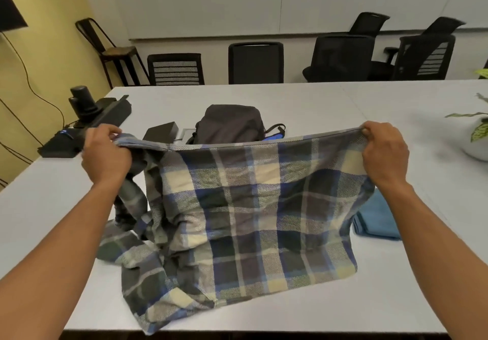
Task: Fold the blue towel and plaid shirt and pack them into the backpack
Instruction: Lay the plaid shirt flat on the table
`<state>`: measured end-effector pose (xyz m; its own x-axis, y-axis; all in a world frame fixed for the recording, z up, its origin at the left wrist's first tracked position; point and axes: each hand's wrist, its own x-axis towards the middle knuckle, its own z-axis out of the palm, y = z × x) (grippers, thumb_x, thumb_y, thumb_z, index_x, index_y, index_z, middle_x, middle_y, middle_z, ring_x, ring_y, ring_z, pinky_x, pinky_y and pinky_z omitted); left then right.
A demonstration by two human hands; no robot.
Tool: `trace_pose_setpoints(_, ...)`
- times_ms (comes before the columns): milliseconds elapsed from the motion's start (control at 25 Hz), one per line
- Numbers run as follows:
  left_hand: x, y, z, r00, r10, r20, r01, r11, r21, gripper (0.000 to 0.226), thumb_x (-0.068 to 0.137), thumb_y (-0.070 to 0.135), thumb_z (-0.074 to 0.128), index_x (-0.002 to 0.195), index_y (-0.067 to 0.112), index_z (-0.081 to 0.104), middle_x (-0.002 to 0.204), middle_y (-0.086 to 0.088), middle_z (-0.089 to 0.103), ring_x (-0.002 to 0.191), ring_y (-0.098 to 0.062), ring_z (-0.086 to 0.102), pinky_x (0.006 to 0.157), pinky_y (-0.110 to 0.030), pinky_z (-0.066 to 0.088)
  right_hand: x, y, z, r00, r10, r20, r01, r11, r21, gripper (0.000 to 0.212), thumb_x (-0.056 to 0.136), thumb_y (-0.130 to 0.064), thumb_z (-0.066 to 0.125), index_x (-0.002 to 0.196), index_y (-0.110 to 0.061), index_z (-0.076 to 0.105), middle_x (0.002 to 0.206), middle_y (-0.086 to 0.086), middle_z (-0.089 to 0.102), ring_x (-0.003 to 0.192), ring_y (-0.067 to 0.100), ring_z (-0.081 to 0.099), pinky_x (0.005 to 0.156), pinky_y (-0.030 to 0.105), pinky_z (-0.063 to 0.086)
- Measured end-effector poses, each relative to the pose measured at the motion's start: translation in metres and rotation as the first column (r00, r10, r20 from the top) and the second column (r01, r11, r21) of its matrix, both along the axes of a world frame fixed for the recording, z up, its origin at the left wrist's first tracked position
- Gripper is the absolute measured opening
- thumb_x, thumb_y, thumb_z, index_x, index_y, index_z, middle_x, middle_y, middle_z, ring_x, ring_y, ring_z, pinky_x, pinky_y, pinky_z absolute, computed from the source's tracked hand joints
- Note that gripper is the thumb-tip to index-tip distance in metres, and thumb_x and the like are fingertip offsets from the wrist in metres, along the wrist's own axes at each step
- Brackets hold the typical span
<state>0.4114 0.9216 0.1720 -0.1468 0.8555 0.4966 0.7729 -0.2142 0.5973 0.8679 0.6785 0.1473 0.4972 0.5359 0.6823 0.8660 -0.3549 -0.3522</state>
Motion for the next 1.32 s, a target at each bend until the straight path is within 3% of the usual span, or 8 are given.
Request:
trace_pose_setpoints(360,0.020,0.037,-0.027,0.997,0.007,-0.074,-0.018,0.987,-0.157,0.033,0.085,-0.001,0.056,0.111,0.017,0.059,0.127,-0.011,0.049,0.106,-0.042,0.053,0.093,-0.051,0.043,0.007,0.029,-0.038,0.993,-0.119,-0.028,0.114,0.986,-0.122,0.022,0.099,-0.006,0.048,0.111,-0.007,0.067,0.101,0.019,0.065,0.095,0.039,0.053,0.074,0.045,0.043)
trace_pose_setpoints(640,0.054,0.104,-0.044,0.992,-0.018,-0.123,-0.013,0.967,-0.254,0.031,0.087,0.000,0.052,0.111,0.018,0.058,0.127,-0.012,0.048,0.109,-0.042,0.051,0.096,-0.050,0.040,0.032,0.085,-0.059,0.987,-0.156,-0.043,0.144,0.966,-0.214,0.025,0.104,-0.017,0.044,0.109,-0.009,0.067,0.104,0.017,0.065,0.093,0.039,0.056,0.068,0.037,0.036)
trace_pose_setpoints(920,0.092,0.172,-0.095,0.984,-0.055,-0.171,-0.008,0.937,-0.349,0.029,0.088,0.001,0.058,0.112,0.016,0.060,0.126,-0.014,0.053,0.109,-0.040,0.053,0.094,-0.049,0.044,0.059,0.148,-0.104,0.968,-0.178,-0.174,0.106,0.928,-0.357,0.030,0.104,-0.025,0.041,0.112,-0.012,0.067,0.110,0.016,0.066,0.094,0.041,0.060,0.078,0.041,0.044)
trace_pose_setpoints(1120,0.103,0.201,-0.146,0.974,-0.118,-0.195,0.025,0.906,-0.423,0.039,0.084,-0.002,0.061,0.119,0.014,0.056,0.126,-0.015,0.049,0.104,-0.039,0.055,0.090,-0.048,0.044,0.065,0.177,-0.147,0.945,-0.193,-0.266,0.070,0.910,-0.409,0.028,0.103,-0.016,0.042,0.110,-0.006,0.067,0.108,0.019,0.067,0.092,0.038,0.061,0.078,0.036,0.042)
trace_pose_setpoints(1320,0.099,0.180,-0.198,0.913,-0.266,-0.310,0.123,0.903,-0.412,0.061,0.070,0.000,0.068,0.127,0.015,0.051,0.130,-0.016,0.047,0.119,-0.038,0.044,0.098,-0.050,0.034,0.046,0.173,-0.198,0.825,-0.148,-0.546,-0.119,0.898,-0.423,0.031,0.099,-0.012,0.050,0.127,-0.006,0.060,0.130,0.018,0.058,0.115,0.035,0.057,0.098,0.042,0.044)
